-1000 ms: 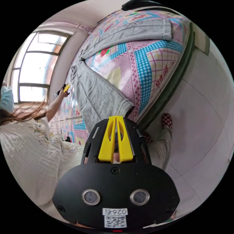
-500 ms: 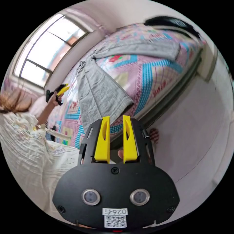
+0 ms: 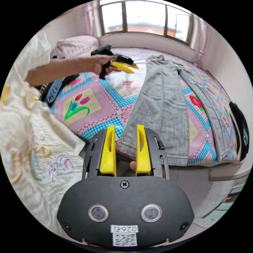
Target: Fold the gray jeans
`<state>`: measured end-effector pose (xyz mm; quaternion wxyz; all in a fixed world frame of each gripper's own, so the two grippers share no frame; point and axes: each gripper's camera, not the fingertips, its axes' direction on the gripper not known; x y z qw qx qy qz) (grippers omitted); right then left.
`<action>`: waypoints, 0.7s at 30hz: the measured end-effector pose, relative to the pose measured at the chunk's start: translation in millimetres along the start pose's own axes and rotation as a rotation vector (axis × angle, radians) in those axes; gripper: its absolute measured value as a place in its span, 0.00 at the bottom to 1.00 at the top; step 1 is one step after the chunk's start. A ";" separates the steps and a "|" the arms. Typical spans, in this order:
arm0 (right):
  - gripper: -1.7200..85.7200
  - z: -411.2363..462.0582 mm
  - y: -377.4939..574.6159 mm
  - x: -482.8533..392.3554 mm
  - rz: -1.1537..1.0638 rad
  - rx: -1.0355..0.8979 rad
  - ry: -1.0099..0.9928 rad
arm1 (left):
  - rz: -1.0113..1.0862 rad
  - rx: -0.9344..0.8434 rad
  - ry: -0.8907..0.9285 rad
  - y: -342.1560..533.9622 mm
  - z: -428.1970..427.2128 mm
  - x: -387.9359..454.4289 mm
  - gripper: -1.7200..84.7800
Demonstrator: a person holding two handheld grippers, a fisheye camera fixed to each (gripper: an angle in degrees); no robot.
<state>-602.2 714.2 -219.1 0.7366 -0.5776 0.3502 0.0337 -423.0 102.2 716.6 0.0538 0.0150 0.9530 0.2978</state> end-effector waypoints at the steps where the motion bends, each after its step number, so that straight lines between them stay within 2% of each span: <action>1: 0.12 14.9 -0.2 -23.5 -0.056 -0.039 0.041 | -0.018 0.018 0.012 1.8 -4.7 -2.7 0.13; 5: 0.12 56.5 17.2 -99.6 -0.293 -0.095 0.267 | -0.066 0.054 0.037 1.0 -17.0 -10.8 0.13; 10: 0.12 73.8 28.1 -141.4 -0.383 -0.118 0.352 | -0.098 0.073 0.025 -19.0 -23.8 -18.1 0.13; 13: 0.12 79.4 27.0 -148.4 -0.366 -0.134 0.354 | -0.092 0.078 0.007 -35.1 -22.5 -16.8 0.14; 21: 0.08 80.6 17.4 -129.9 -0.167 -0.135 0.176 | -0.079 0.068 -0.004 -53.3 -10.5 -10.2 0.14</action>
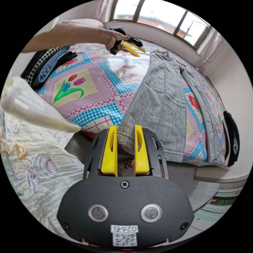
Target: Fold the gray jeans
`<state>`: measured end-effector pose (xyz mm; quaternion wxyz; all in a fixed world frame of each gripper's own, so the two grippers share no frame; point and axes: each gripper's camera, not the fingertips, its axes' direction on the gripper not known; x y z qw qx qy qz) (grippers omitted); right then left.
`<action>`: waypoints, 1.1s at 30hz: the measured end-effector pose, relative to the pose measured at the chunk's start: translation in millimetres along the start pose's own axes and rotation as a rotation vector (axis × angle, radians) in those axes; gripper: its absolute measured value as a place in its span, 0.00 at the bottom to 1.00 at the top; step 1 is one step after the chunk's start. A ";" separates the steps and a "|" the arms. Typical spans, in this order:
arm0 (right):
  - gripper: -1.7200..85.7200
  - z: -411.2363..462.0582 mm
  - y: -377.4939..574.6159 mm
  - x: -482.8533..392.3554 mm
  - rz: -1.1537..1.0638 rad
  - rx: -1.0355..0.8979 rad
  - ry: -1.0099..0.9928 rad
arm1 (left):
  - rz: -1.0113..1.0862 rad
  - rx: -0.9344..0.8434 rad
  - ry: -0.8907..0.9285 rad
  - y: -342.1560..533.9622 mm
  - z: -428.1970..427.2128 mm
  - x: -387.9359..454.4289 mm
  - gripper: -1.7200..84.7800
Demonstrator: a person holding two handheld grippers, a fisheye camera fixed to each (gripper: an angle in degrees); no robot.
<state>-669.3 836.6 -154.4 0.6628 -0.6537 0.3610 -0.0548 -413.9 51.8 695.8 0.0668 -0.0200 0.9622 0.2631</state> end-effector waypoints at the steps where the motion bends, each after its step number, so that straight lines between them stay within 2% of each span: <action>1: 0.08 -0.7 0.0 5.1 0.046 0.002 -0.025 | -0.005 -0.004 0.001 -0.1 2.9 -1.0 0.14; 6: 0.06 -8.2 -1.0 -4.2 0.062 0.019 0.051 | -0.013 -0.006 -0.016 -2.9 10.4 -4.0 0.14; 10: 0.01 -16.5 -10.1 -1.6 0.071 -0.001 0.091 | -0.018 0.024 -0.044 -12.3 12.5 -4.9 0.16; 12: 0.01 -24.7 -16.2 9.4 0.083 -0.013 0.065 | -0.012 0.059 -0.072 -20.2 11.2 -3.9 0.18; 15: 0.01 -51.1 -17.8 46.9 0.169 0.006 -0.070 | 0.007 0.077 -0.098 -42.7 15.0 -2.6 0.22; 17: 0.01 -85.2 -12.4 89.6 0.259 0.064 -0.207 | -0.005 0.068 -0.080 -58.9 21.8 -4.9 0.23; 20: 0.01 -135.0 -2.5 141.9 0.329 0.168 -0.308 | -0.037 0.066 -0.036 -85.3 37.4 -10.8 0.25; 26: 0.00 -218.8 2.5 210.7 0.334 0.308 -0.436 | -0.153 0.093 0.054 -140.9 68.6 -36.1 0.26; 33: 0.00 -267.3 -6.8 261.8 0.310 0.316 -0.580 | -0.241 0.211 0.111 -210.7 83.8 -75.8 0.24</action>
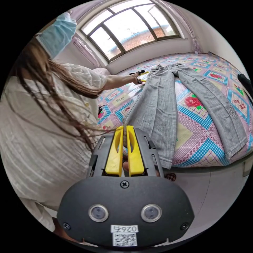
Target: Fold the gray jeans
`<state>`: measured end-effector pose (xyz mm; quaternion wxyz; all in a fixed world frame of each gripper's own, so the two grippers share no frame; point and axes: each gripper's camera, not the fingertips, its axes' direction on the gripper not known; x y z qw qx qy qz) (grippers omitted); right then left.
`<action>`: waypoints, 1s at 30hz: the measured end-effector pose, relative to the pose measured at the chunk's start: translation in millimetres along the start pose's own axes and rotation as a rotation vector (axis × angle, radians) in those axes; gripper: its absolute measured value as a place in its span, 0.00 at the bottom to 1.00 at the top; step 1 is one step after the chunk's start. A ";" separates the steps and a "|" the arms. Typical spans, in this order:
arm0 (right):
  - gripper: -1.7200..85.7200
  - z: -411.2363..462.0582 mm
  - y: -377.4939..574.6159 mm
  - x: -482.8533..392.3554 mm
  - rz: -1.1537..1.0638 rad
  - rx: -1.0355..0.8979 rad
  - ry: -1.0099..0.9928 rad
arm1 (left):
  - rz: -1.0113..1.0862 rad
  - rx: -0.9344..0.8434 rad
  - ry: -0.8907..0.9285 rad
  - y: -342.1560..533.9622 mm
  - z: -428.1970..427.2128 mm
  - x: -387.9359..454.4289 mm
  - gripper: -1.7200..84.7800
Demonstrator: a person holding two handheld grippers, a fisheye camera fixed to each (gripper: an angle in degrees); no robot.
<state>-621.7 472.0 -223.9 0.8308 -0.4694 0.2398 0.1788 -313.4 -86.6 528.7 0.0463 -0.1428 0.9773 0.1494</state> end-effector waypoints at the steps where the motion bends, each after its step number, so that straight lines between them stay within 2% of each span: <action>1: 0.01 -10.3 -5.7 5.2 0.012 -0.005 -0.031 | 0.009 0.009 -0.019 -12.0 6.0 -0.1 0.24; 5: 0.01 -49.6 -24.8 24.8 0.075 -0.006 -0.126 | 0.054 -0.001 -0.095 -44.9 30.9 1.8 0.18; 7: 0.01 -64.8 -33.3 33.5 0.102 -0.004 -0.172 | 0.047 -0.051 -0.156 -59.2 51.1 -3.1 0.09; 10: 0.00 -84.8 -46.3 47.1 0.152 0.010 -0.241 | 0.021 -0.122 -0.184 -65.6 69.1 -18.9 0.03; 16: 0.00 -102.5 -77.4 46.5 0.187 -0.031 -0.338 | 0.014 -0.076 -0.055 -49.8 59.1 -68.4 0.02; 20: 0.01 -119.0 -95.4 25.6 0.173 -0.093 -0.371 | 0.039 -0.075 -0.061 -30.4 47.8 -85.3 0.02; 26: 0.01 -183.1 -126.6 7.4 0.106 -0.067 -0.297 | 0.020 -0.019 -0.008 -0.6 37.0 -100.4 0.02; 30: 0.01 -240.4 -146.9 28.0 0.062 0.005 -0.256 | 0.043 0.038 0.024 15.1 54.3 -77.3 0.01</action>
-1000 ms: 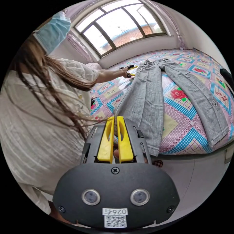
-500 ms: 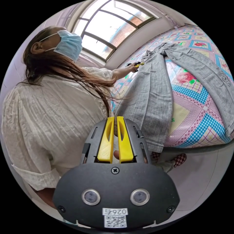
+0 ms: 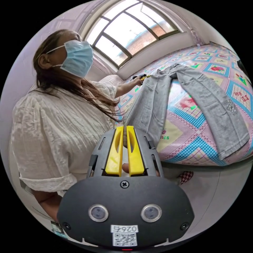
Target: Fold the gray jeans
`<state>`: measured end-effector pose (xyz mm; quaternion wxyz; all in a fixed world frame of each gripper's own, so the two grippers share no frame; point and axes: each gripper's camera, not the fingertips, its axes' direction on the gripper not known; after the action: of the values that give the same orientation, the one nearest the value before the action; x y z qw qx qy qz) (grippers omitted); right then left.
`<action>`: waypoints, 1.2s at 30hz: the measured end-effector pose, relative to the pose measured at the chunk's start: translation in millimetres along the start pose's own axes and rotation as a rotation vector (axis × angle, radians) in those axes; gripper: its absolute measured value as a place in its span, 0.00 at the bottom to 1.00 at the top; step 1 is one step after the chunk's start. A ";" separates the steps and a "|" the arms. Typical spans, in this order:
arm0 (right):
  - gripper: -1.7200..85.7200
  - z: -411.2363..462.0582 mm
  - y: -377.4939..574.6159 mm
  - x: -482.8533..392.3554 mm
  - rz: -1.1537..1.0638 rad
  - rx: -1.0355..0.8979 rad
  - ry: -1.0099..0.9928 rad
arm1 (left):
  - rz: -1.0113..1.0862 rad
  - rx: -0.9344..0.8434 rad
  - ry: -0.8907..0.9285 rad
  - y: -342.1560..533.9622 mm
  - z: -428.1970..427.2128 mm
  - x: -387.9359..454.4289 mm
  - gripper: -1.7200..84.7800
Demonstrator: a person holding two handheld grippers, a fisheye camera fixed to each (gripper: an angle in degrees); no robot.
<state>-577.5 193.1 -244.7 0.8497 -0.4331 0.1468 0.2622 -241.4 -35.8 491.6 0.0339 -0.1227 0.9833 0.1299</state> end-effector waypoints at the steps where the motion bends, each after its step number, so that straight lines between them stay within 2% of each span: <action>1: 0.01 -20.4 -7.4 6.8 -0.013 0.017 0.002 | 0.015 0.017 0.019 3.6 9.8 11.8 0.01; 6: 0.01 -105.6 -39.3 58.0 -0.057 0.078 -0.006 | 0.096 0.076 -0.028 18.1 70.7 78.6 0.01; 8: 0.01 -153.6 -55.6 108.0 -0.031 0.135 -0.044 | 0.121 0.079 -0.073 20.4 104.7 105.3 0.01; 14: 0.01 -225.4 -86.2 271.2 0.145 0.225 -0.245 | 0.195 0.082 -0.362 31.9 265.6 181.3 0.01; 15: 0.01 -228.1 -87.7 290.4 0.170 0.231 -0.263 | 0.209 0.069 -0.460 36.3 301.9 189.2 0.01; 17: 0.01 -230.7 -82.8 378.2 0.366 0.246 -0.311 | 0.248 0.022 -0.639 47.7 355.4 195.9 0.01; 19: 0.03 -227.3 -67.9 433.6 0.528 0.255 -0.282 | 0.389 -0.102 -0.910 68.3 427.2 195.6 0.01; 20: 0.04 -226.4 -58.7 455.4 0.582 0.285 -0.294 | 0.422 -0.123 -0.976 73.9 441.8 194.0 0.01; 22: 0.05 -225.8 -54.6 467.4 0.600 0.314 -0.324 | 0.551 -0.193 -1.206 92.6 484.3 184.5 0.02; 30: 0.10 -240.1 -77.9 430.8 0.498 0.278 -0.042 | 0.883 -0.284 -1.639 124.2 519.9 167.2 0.06; 32: 0.11 -230.1 -95.5 410.6 0.426 0.250 0.037 | 0.918 -0.277 -1.646 125.4 514.1 166.7 0.05; 34: 0.11 -216.1 -108.8 398.8 0.382 0.208 0.098 | 0.910 -0.218 -1.570 120.5 492.8 168.4 0.02; 36: 0.07 -198.0 -119.4 390.9 0.351 0.161 0.172 | 0.878 -0.158 -1.467 113.2 469.7 170.7 0.01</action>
<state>-193.3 98.3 -467.5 0.8073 -0.3524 0.3126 0.3556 -418.5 154.4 50.1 0.5993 0.3819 0.6592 0.2460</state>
